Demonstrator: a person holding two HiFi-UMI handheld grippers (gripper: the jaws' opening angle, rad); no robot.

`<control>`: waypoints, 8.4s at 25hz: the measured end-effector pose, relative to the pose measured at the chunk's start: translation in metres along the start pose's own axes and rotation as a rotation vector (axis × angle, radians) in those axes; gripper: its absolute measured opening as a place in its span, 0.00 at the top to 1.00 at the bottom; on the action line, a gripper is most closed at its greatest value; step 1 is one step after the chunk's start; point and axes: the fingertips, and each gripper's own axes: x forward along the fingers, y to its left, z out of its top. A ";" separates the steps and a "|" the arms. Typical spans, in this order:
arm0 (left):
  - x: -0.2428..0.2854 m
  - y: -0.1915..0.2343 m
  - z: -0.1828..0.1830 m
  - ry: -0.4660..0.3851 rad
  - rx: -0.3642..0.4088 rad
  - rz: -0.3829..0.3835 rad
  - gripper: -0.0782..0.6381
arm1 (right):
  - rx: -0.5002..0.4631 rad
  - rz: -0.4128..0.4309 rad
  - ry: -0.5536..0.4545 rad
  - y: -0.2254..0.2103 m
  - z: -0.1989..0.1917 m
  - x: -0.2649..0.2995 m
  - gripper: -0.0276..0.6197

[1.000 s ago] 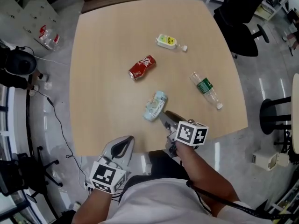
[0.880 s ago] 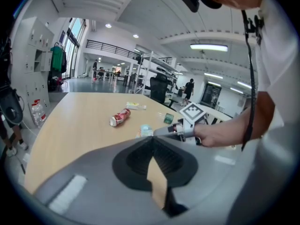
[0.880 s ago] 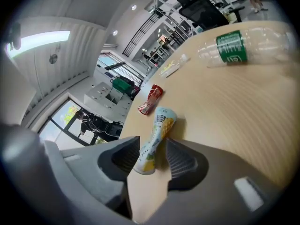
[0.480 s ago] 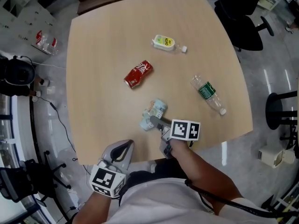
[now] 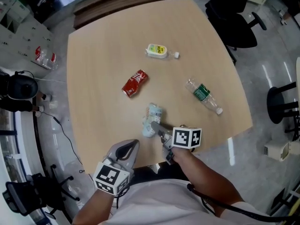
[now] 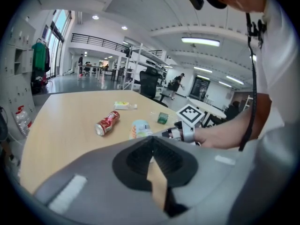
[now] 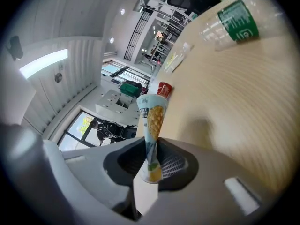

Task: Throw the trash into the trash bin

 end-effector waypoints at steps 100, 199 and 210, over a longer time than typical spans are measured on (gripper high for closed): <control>-0.055 -0.649 -0.084 0.010 0.707 -1.252 0.88 | 0.009 -1.048 -1.418 0.091 -0.421 -0.715 0.86; 0.244 -0.969 0.027 0.048 0.643 -1.174 0.88 | -0.059 -0.998 -1.288 -0.139 -0.196 -1.070 0.86; 0.265 -1.026 0.032 0.002 0.647 -1.112 0.88 | -0.081 -0.961 -1.292 -0.168 -0.204 -1.126 0.86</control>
